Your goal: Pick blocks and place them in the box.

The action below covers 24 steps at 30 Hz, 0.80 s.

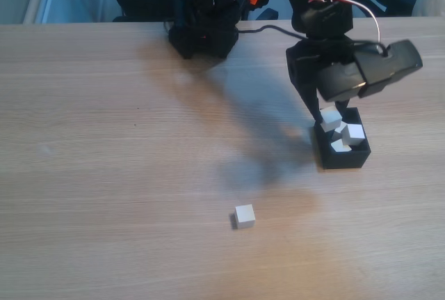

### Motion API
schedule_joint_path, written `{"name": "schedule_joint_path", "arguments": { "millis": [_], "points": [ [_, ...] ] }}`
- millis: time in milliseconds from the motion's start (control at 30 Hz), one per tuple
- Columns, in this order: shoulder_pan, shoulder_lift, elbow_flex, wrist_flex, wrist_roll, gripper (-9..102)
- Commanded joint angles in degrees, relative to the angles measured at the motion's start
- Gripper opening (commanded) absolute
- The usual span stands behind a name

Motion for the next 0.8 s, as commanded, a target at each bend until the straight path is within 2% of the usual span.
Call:
{"name": "schedule_joint_path", "arguments": {
  "millis": [0, 367, 600, 767],
  "points": [
    [-1.4, -1.4, -5.2, 1.0, 2.8, 0],
    [-4.7, -8.9, -16.3, 9.4, 13.2, 2],
    [-4.5, -9.1, -16.0, 10.4, 15.2, 15],
    [-3.9, -9.5, -15.8, 12.3, 16.3, 18]
  ]
}}
